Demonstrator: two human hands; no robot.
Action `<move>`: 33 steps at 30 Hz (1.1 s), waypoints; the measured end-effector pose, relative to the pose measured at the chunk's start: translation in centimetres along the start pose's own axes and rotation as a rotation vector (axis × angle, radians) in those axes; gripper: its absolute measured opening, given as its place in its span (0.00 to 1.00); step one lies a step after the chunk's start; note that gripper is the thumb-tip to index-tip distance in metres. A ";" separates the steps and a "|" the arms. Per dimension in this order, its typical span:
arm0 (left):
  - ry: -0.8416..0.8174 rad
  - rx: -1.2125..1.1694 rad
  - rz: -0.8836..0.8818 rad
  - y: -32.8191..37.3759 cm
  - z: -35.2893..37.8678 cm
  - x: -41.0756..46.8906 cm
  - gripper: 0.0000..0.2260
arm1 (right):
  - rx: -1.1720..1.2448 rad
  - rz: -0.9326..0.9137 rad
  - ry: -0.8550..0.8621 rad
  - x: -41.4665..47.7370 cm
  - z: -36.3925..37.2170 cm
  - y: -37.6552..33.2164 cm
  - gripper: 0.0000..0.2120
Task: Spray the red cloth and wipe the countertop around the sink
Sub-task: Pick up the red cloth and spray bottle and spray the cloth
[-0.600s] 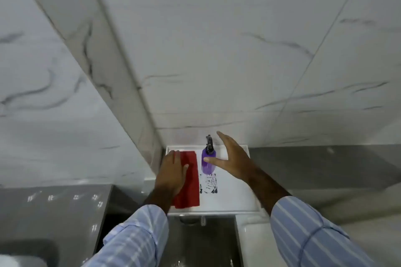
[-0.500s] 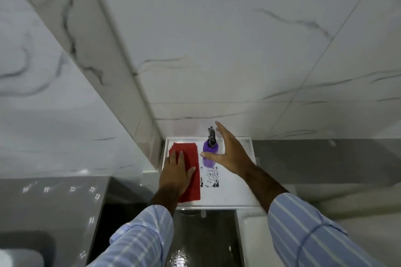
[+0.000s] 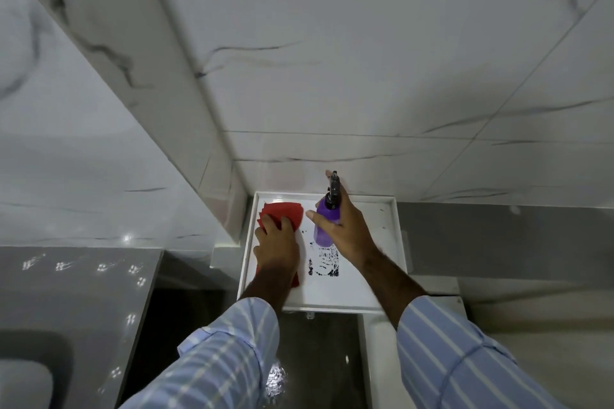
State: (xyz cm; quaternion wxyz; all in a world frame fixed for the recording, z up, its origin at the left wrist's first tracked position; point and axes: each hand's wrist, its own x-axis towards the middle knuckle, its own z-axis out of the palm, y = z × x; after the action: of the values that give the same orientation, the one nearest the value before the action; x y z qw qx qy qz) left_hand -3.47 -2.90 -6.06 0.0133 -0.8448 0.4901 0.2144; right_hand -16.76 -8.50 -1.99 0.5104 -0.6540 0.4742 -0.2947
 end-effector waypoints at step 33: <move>-0.555 -2.140 -0.059 -0.6 -17.0 -10.2 0.33 | -0.043 0.357 -0.230 -7.9 -5.4 -21.1 0.18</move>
State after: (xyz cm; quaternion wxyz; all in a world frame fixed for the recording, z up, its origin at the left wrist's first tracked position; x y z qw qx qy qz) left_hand -1.37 1.82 13.10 -0.6098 -0.3540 0.0110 0.7090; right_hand -17.69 -2.65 20.39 0.5911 -0.5998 0.5273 -0.1128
